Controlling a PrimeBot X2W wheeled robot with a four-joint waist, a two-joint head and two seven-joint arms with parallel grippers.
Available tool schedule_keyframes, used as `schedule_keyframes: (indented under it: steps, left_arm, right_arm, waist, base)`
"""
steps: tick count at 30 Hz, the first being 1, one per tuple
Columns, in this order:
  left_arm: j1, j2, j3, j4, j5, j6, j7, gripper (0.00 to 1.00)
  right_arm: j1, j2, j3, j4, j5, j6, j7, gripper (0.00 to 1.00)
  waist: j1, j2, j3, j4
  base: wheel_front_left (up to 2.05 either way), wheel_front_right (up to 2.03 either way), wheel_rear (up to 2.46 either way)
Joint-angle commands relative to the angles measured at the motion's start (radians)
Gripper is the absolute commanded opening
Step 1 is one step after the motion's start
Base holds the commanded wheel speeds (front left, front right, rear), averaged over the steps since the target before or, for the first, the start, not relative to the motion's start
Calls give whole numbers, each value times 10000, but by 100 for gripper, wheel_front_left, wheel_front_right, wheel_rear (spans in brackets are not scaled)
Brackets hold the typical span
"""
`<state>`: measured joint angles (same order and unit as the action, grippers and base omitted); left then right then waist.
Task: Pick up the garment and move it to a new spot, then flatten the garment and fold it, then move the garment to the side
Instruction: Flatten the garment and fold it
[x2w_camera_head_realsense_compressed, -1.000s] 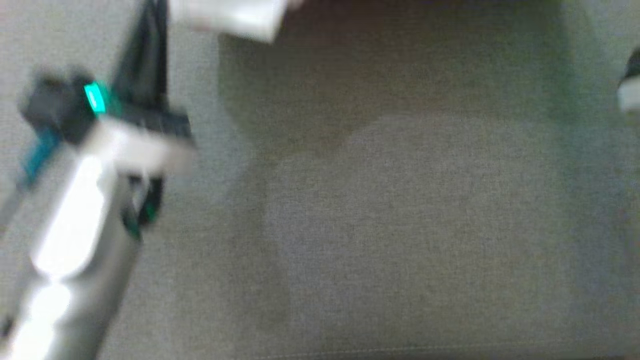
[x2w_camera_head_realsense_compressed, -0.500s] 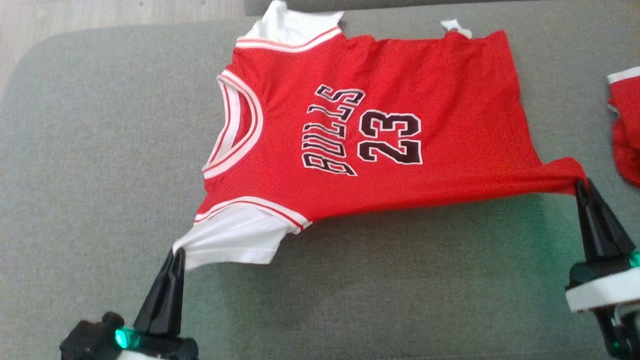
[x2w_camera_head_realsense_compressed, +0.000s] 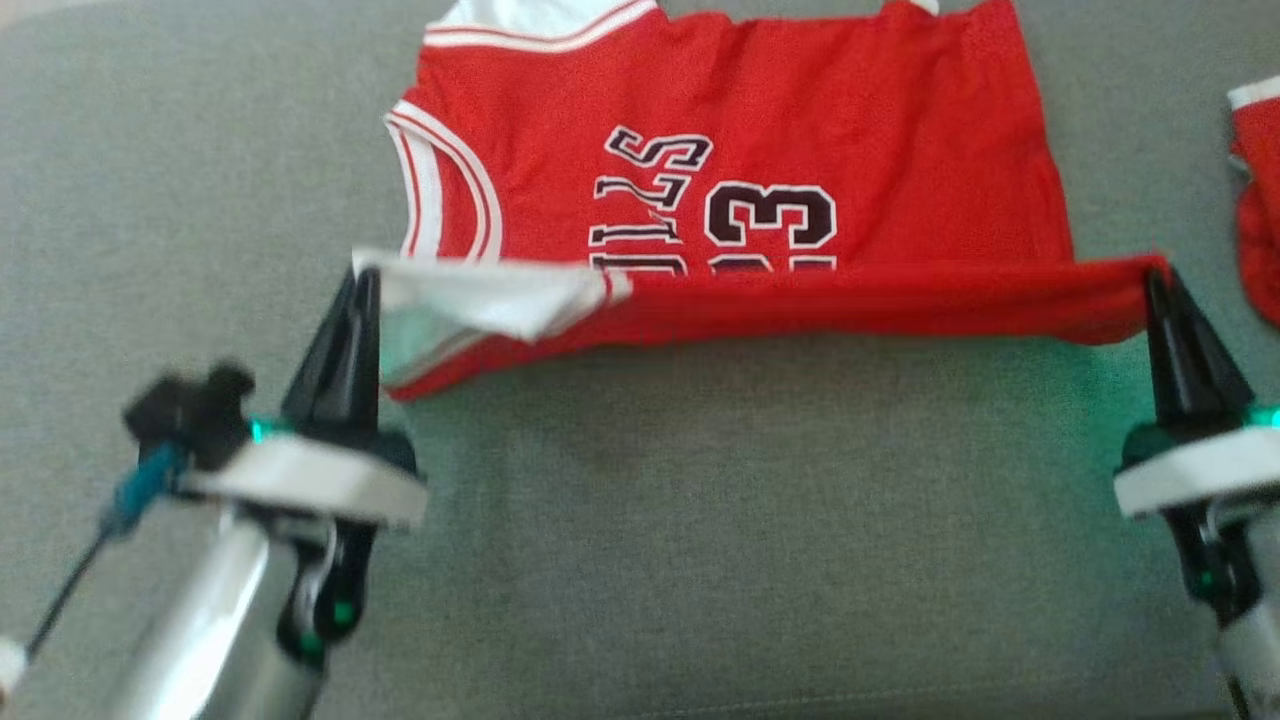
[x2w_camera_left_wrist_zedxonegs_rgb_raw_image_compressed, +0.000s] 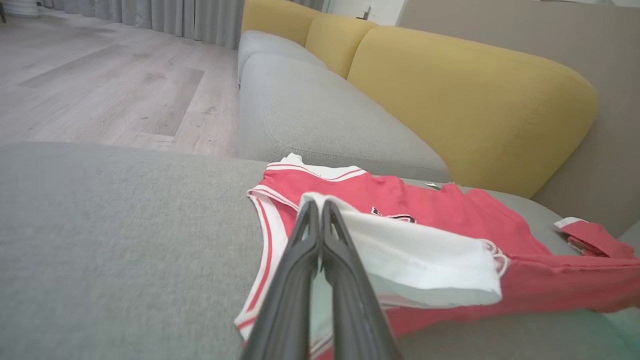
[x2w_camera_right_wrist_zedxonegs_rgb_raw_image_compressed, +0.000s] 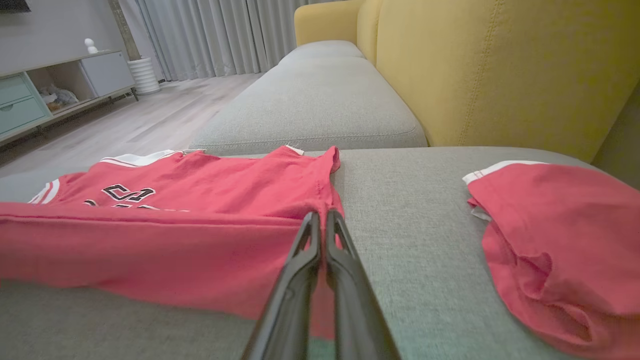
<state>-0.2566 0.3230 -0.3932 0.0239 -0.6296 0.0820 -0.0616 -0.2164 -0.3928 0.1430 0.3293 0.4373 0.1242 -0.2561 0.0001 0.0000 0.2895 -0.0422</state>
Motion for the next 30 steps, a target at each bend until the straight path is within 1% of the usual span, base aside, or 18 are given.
schedule_keyframes:
  steps: [1,4,7,8,9,10,11,14,16,20,25,27,30]
  left_arm:
    - [-850,54,342,44,-61,-30,136,0]
    - [-1943,-76,248,894,-11,-98,501,0]
    - [-2889,-183,169,1671,74,-228,642,0]
    - [-3158,-207,155,1925,118,-275,615,0]
    - [-3382,-226,120,2167,163,-335,594,0]
    - [-3558,-251,93,2393,192,-377,571,63]
    - [-3693,-270,75,2607,239,-369,545,100]
    - [-3832,-271,-53,2987,482,-379,263,100]
    - [-3672,-136,-217,3116,828,-296,-16,100]
    - [-2996,44,-401,3376,1289,140,-396,100]
    - [-2173,165,-389,3707,1517,934,-385,100]
    - [-1943,157,-368,3777,1482,1110,-325,100]
    - [-1740,117,-393,3839,1392,1173,-175,100]
  right_arm:
    - [-449,-342,271,19,120,65,-57,0]
    - [-1200,-293,611,624,255,65,-57,0]
    - [-1857,-266,998,1061,316,65,-57,0]
    - [-2044,-252,1092,1176,345,65,-57,7]
    - [-2213,-227,1204,1278,378,65,-57,26]
    - [-2366,-196,1315,1346,418,65,-57,80]
    - [-2481,-182,1439,1386,454,65,-57,100]
    - [-2641,-141,1487,1371,534,65,-57,100]
    - [-2578,-81,1387,1237,533,65,-57,100]
    - [-2208,57,1167,912,486,65,-57,100]
    - [-1836,132,1272,733,517,65,-57,100]
    - [-1752,150,1270,718,558,65,-57,100]
    - [-1701,163,1274,738,599,65,-57,100]
  waist:
    - [-1,0,370,-140]
    - [-1,0,663,-279]
    - [-1,0,925,-392]
    - [-1,0,992,-427]
    - [-1,0,1047,-467]
    - [-1,0,1087,-501]
    - [-1,0,1109,-530]
    - [-1,0,1112,-585]
    - [-1,0,1052,-608]
    - [-1,0,924,-608]
    - [-1,0,781,-673]
    - [-1,0,759,-698]
    - [-1,0,745,-721]
  base:
    - [0,0,0]
    - [0,0,0]
    - [0,0,0]
    - [0,0,0]
    - [0,0,0]
    - [0,0,0]
    - [0,0,0]
    - [0,0,0]
    - [0,0,0]
    - [0,0,0]
    - [0,0,0]
    - [0,0,0]
    - [0,0,0]
